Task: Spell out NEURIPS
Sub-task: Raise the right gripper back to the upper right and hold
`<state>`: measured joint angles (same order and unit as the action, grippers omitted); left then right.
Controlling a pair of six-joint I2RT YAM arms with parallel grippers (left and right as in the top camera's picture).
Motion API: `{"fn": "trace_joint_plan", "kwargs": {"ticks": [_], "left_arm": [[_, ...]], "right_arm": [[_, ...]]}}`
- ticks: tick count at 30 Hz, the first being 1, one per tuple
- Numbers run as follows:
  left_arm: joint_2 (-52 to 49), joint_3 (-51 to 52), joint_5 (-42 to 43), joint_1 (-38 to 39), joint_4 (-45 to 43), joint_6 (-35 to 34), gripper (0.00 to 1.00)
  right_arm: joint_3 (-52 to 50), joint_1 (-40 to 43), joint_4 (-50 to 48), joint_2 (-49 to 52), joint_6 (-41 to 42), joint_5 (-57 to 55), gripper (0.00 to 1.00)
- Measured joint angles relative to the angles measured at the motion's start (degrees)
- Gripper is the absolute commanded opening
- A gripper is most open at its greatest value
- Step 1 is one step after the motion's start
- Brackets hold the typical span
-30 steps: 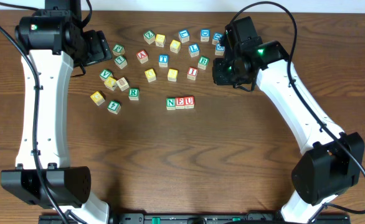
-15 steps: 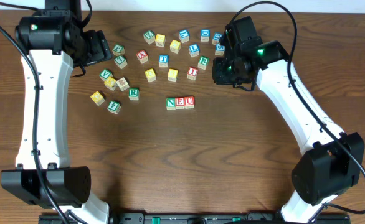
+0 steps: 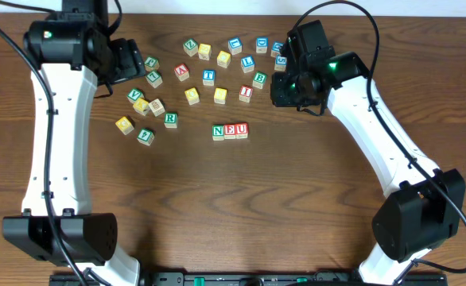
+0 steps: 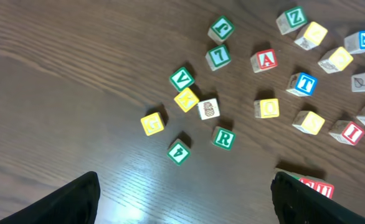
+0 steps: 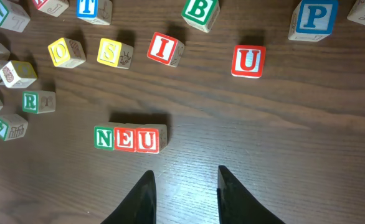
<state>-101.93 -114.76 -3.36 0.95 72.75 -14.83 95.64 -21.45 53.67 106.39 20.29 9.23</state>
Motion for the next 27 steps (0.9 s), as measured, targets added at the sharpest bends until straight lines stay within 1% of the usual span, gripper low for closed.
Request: {"fn": "trace_joint_plan", "kwargs": {"ticks": [15,22,27], "left_arm": [[0.0,0.0,0.02,0.46,-1.03,0.0,0.87],[0.0,0.0,0.02,0.46,-1.25,0.0,0.87],[0.02,0.0,0.02,0.46,-2.29,0.0,0.87]], "right_arm": [[0.0,0.0,-0.9,0.0,0.0,0.0,0.27],[0.0,0.0,-2.71,0.0,0.0,0.0,0.29],[0.0,-0.24,-4.92,0.0,-0.15,0.0,0.39]]}}
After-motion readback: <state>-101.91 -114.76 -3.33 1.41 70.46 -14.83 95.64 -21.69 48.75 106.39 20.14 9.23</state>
